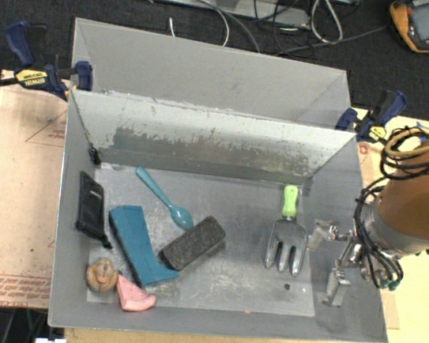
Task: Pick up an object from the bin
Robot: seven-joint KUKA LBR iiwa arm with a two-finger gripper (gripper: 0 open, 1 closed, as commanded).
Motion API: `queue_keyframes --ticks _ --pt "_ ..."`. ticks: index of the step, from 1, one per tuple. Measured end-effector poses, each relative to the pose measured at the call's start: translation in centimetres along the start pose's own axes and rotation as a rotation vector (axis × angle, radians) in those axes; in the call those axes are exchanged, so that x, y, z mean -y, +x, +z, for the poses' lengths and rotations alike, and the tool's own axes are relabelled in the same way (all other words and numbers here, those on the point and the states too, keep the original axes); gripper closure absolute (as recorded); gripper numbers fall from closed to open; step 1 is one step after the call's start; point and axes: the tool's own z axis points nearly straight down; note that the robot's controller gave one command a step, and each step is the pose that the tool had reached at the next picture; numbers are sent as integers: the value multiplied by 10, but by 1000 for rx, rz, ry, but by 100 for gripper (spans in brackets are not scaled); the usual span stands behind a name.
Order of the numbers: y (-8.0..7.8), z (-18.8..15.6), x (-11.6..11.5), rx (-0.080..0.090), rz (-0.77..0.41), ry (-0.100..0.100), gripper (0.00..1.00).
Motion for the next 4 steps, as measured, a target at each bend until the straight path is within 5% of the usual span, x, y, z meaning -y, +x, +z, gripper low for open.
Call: queue_keyframes --ticks 1,2,3,4 --pt "-2 -3 0 7 -3 2 0" --pt "-44 69 2 14 -340 5 0" --pt "-41 74 -2 9 -499 3 0" --pt "-122 65 -53 13 -600 3 0"
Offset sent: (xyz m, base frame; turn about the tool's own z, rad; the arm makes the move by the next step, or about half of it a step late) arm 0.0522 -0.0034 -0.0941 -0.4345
